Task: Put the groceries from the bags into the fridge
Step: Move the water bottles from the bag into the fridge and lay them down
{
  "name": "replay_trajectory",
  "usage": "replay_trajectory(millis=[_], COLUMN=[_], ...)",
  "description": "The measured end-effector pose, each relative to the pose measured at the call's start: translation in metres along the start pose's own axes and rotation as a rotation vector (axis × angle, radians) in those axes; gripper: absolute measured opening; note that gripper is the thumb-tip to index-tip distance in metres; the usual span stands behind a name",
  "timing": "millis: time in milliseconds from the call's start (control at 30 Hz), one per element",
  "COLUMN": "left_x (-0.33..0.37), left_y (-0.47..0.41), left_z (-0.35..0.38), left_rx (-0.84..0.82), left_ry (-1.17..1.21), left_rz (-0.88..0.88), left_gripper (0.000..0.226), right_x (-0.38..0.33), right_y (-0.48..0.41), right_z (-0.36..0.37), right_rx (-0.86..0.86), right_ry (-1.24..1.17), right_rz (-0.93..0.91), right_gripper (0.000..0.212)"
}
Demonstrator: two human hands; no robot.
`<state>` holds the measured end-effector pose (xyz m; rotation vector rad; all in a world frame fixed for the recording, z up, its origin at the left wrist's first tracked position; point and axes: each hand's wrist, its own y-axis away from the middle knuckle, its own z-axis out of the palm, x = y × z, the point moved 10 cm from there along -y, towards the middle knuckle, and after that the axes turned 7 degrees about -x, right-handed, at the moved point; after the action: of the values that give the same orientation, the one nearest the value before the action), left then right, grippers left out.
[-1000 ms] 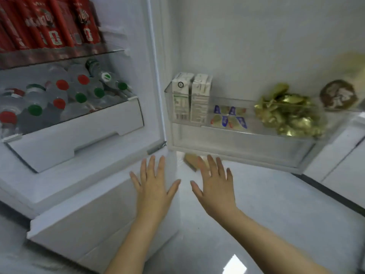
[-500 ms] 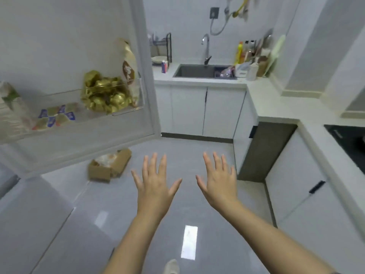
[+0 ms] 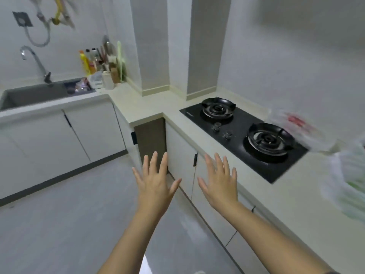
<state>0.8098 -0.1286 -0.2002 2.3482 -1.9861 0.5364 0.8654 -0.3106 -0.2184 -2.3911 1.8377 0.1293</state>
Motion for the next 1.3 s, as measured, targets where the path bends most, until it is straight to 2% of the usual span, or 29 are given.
replay_trajectory(millis=[333, 600, 867, 1067, 1300], left_x=[0.133, 0.230, 0.343, 0.451, 0.587], left_y=[-0.108, -0.157, -0.179, -0.178, -0.183], left_z=[0.056, 0.088, 0.106, 0.122, 0.152], left_rx=[-0.052, -0.098, -0.106, -0.101, -0.120], left_ry=[0.048, 0.098, 0.114, 0.076, 0.069], left_rz=[0.293, 0.481, 0.692, 0.856, 0.962], left_gripper=[0.079, 0.079, 0.076, 0.077, 0.075], right_x=[0.148, 0.237, 0.332, 0.433, 0.560], right_y=[-0.050, -0.055, -0.031, -0.006, 0.006], right_z=[-0.027, -0.046, -0.079, -0.107, -0.129], right_rx=[0.039, 0.061, 0.110, 0.154, 0.157], right_ry=[-0.014, 0.029, 0.086, 0.127, 0.154], right_rz=[0.349, 0.529, 0.672, 0.796, 0.881], right_gripper=[0.071, 0.071, 0.071, 0.070, 0.070])
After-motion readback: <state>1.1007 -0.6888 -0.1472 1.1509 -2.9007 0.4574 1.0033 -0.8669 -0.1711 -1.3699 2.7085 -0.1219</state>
